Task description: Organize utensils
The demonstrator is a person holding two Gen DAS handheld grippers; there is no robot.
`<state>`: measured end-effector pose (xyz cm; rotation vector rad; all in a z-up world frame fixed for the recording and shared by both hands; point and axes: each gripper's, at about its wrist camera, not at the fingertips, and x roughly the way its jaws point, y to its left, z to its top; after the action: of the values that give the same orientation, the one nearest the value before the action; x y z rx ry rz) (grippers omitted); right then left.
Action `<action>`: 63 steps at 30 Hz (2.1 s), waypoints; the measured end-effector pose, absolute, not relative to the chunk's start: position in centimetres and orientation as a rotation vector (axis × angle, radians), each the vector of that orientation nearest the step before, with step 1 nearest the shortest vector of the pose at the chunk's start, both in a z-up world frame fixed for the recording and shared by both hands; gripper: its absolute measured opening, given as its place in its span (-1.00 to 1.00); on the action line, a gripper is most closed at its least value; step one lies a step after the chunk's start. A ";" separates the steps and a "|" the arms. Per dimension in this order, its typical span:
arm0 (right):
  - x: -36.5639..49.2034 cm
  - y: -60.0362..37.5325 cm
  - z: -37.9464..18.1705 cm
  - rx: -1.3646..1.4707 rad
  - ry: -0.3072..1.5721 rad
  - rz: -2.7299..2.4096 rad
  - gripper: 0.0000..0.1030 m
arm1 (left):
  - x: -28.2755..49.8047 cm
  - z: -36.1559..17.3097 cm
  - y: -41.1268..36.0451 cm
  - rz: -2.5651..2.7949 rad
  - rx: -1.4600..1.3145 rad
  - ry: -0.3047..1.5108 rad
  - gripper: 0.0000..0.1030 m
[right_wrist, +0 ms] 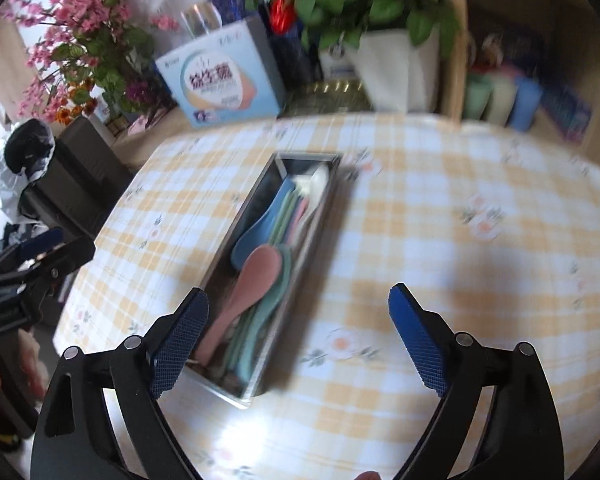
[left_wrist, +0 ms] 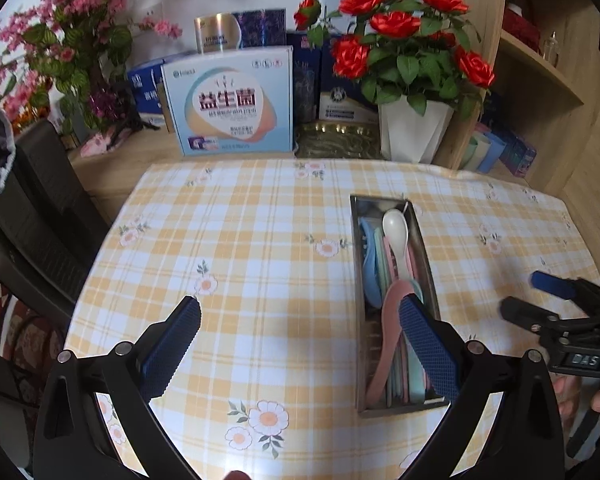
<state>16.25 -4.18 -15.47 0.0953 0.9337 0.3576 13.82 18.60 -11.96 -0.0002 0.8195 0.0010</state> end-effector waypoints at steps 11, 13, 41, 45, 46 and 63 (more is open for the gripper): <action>14.1 -10.7 -8.3 0.097 0.749 0.308 0.72 | 12.9 -6.2 13.0 -0.019 0.040 0.689 0.88; 13.5 -12.2 -6.7 0.099 0.716 0.300 0.72 | 12.3 -4.9 11.5 -0.004 0.048 0.654 0.88; 6.0 -20.8 4.8 0.093 0.424 0.105 0.72 | 7.4 4.6 2.3 -0.129 0.039 0.440 0.88; 6.0 -20.8 4.8 0.096 0.426 0.100 0.72 | 7.3 4.8 2.5 -0.121 0.039 0.438 0.88; 6.0 -20.9 4.8 0.097 0.428 0.099 0.72 | 7.2 4.8 2.5 -0.119 0.040 0.437 0.88; 6.0 -21.5 4.6 0.112 0.447 0.072 0.72 | 6.9 4.9 2.4 -0.120 0.049 0.441 0.88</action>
<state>6.00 -21.52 4.64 0.1123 0.4471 0.0721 6.89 2.41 4.88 0.0486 0.4409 -0.1201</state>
